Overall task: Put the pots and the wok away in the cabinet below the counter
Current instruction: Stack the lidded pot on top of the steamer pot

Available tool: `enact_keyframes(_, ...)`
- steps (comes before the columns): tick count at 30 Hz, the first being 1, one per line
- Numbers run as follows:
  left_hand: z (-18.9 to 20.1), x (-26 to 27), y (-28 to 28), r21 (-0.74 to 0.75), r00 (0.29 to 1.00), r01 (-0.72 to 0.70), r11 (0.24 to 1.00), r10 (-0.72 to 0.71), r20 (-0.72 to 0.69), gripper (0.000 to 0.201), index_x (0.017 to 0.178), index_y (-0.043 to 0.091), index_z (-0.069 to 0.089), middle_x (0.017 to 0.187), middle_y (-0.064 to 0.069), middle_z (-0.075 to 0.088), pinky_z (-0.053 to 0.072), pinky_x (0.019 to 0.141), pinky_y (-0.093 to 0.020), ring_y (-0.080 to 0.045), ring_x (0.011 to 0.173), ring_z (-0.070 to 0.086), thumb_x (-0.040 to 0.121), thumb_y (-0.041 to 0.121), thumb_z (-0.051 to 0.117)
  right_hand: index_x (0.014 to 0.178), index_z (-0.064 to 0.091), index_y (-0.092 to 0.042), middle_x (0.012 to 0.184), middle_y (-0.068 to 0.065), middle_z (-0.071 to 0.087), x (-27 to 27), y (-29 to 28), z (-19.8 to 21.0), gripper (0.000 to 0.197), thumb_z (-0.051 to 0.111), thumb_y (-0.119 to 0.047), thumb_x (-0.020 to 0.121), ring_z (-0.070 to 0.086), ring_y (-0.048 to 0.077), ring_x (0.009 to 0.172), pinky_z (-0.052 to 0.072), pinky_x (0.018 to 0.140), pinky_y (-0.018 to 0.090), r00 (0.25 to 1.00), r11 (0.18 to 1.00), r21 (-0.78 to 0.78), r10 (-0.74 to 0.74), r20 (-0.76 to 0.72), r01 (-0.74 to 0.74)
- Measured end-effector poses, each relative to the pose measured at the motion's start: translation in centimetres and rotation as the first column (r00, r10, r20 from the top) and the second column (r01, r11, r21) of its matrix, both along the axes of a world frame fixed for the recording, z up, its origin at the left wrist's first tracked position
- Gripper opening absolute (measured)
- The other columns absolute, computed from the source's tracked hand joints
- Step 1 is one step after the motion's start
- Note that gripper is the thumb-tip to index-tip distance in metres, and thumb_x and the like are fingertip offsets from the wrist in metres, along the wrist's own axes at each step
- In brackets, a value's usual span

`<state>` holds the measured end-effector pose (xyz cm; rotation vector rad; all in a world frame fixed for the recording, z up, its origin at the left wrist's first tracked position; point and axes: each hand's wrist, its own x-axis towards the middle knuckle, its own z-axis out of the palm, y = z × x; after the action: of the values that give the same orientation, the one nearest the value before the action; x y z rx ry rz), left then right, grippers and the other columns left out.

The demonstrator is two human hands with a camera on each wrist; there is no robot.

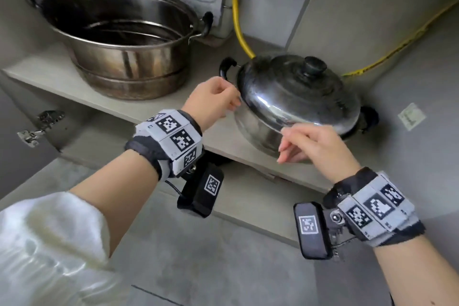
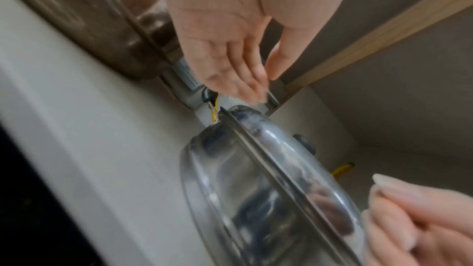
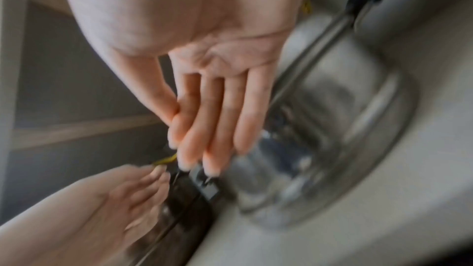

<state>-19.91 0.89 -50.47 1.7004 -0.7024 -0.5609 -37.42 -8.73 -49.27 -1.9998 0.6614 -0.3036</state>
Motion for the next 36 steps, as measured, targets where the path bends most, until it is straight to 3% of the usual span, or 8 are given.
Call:
enact_keyframes(3,1.0,1.3,-2.2,0.003,0.976,-0.19,0.982,0.189,0.113,0.032,0.115,0.012,0.054,0.12,-0.007,0.049,0.039,0.101,-0.028,-0.02,0.107,0.053,0.085,0.021,0.052,0.064,0.057,-0.011,0.069,0.003,0.062,-1.2,-3.3,0.7,0.029,0.047,-0.021,0.089,0.059,0.019,0.073,0.048,0.07,0.032,0.893,0.853,-0.268,-0.416,0.171,0.449)
enact_keyframes(6,1.6,2.4,-3.9,0.127,0.988,-0.15,0.98,0.143,0.066,0.052,0.137,0.014,0.036,0.146,-0.012,0.028,0.028,0.107,-0.024,-0.024,0.13,0.04,0.088,0.022,0.05,0.103,0.062,-0.014,0.121,0.017,0.052,-2.2,-6.7,-0.1,0.022,0.047,-0.021,0.088,0.043,0.032,0.116,0.032,0.098,0.034,0.72,0.616,-0.436,-0.684,0.116,0.656)
enact_keyframes(11,1.3,3.6,-5.7,0.145,0.995,-0.081,0.986,0.089,-0.045,0.059,0.142,0.01,0.03,0.146,-0.012,0.039,0.028,0.11,-0.03,-0.025,0.134,0.038,0.088,0.022,0.051,0.145,0.024,-0.014,0.154,0.014,0.022,-3.1,-10.3,-1.4,0.051,0.035,-0.021,0.096,0.027,0.032,0.139,0.021,0.113,0.039,0.667,0.689,-0.242,-0.724,-0.179,0.683)
enact_keyframes(20,0.1,5.5,-4.6,0.203,0.996,-0.065,0.977,0.077,-0.055,0.025,0.105,0.0,0.054,0.094,-0.017,0.052,0.043,0.084,-0.038,-0.027,0.089,0.051,0.084,0.012,0.051,0.103,0.059,0.005,0.107,0.029,0.064,-4.3,-12.6,-4.1,0.037,0.043,-0.026,0.092,0.059,0.043,0.103,0.043,0.098,0.055,0.598,0.603,-0.091,-0.797,-0.079,0.792)
enact_keyframes(28,1.9,6.1,-0.6,0.063,0.985,-0.168,0.984,0.17,-0.031,0.036,0.121,-0.006,0.052,0.117,-0.028,0.059,0.043,0.102,-0.049,-0.039,0.112,0.056,0.086,0.001,0.05,0.109,0.056,0.015,0.083,0.015,0.057,-3.9,-9.1,-0.2,0.032,0.048,-0.01,0.091,0.055,0.029,0.083,0.046,0.087,0.042,0.644,0.645,-0.038,-0.754,0.129,0.763)
enact_keyframes(31,4.6,6.4,0.9,-0.032,0.987,-0.156,0.987,0.154,-0.049,0.033,0.12,0.0,0.051,0.089,-0.01,0.06,0.053,0.075,-0.028,-0.025,0.088,0.055,0.088,-0.003,0.047,0.1,0.055,0.019,0.068,0.012,0.055,-3.4,-8.2,2.2,0.032,0.048,-0.01,0.09,0.058,0.017,0.059,0.041,0.067,0.031,0.651,0.659,-0.027,-0.734,0.195,0.751)
enact_keyframes(33,6.6,6.8,1.7,-0.091,0.986,-0.161,0.983,0.155,-0.068,0.038,0.126,0.002,0.047,0.102,-0.011,0.059,0.048,0.059,-0.012,-0.021,0.095,0.052,0.089,-0.004,0.045,0.101,0.057,0.016,0.064,0.003,0.055,-2.8,-7.5,3.9,0.03,0.048,-0.01,0.091,0.059,0.007,0.051,0.043,0.068,0.029,0.657,0.673,-0.002,-0.722,0.218,0.74)
enact_keyframes(36,9.2,7.8,3.1,-0.178,0.979,-0.202,0.963,0.198,-0.039,0.041,0.13,-0.002,0.044,0.129,-0.023,0.054,0.047,0.067,-0.016,-0.026,0.103,0.053,0.089,-0.003,0.045,0.115,0.057,0.008,0.087,0.009,0.062,-1.4,-6.0,6.7,0.031,0.046,-0.011,0.093,0.061,0.015,0.073,0.047,0.08,0.029,0.694,0.724,0.038,-0.674,0.251,0.689)
